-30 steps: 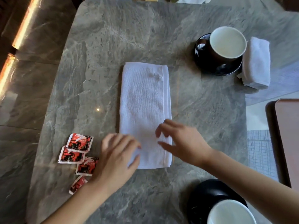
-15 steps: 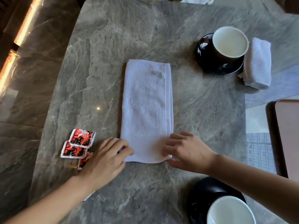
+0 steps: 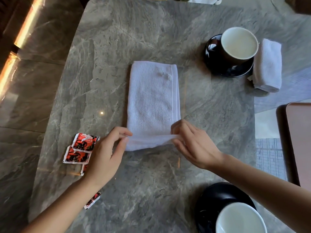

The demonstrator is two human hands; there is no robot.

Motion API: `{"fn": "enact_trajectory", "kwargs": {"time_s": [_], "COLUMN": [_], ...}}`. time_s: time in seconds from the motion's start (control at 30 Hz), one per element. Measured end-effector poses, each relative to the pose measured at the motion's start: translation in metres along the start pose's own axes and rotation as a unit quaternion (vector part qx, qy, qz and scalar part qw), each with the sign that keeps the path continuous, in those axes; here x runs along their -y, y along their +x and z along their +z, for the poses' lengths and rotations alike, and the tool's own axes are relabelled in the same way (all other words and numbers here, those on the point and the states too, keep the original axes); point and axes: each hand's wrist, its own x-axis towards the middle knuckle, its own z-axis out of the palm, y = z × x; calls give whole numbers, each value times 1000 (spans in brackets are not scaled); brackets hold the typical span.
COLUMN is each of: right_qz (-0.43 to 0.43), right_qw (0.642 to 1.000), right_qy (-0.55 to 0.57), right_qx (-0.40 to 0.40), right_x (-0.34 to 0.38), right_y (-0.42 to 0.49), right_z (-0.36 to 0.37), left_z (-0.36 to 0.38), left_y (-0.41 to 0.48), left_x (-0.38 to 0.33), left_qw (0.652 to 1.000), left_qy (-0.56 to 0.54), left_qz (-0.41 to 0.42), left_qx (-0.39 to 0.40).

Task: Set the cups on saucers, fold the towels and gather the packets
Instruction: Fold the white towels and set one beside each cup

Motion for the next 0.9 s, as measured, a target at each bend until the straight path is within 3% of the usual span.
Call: {"fn": "enact_trajectory", "kwargs": {"time_s": [0.1, 0.2, 0.33, 0.43, 0.53, 0.7, 0.9], "right_qz": [50, 112, 148, 208, 240, 258, 281], "right_qw": [998, 984, 954, 925, 914, 912, 904], "right_qy": [27, 126, 232, 306, 327, 308, 265], "right_qx": [27, 56, 116, 94, 25, -86, -183], "right_x": [5, 5, 7, 8, 3, -11, -22], "right_y": [-7, -14, -20, -13, 3, 38, 57], "right_z": [1, 2, 2, -1, -4, -6, -1], "left_z": [-3, -7, -5, -3, -3, 5, 18], "left_y": [-2, -8, -11, -10, 2, 49, 79], "left_x": [-2, -4, -6, -11, -14, -13, -5], "left_qw": [998, 987, 974, 945, 932, 966, 979], "left_qy": [-49, -90, -147, -213, -236, -199, -156], "left_qz": [-29, -65, -135, -220, -222, -165, -107], "left_qx": [35, 115, 106, 118, 161, 16, -76]}}
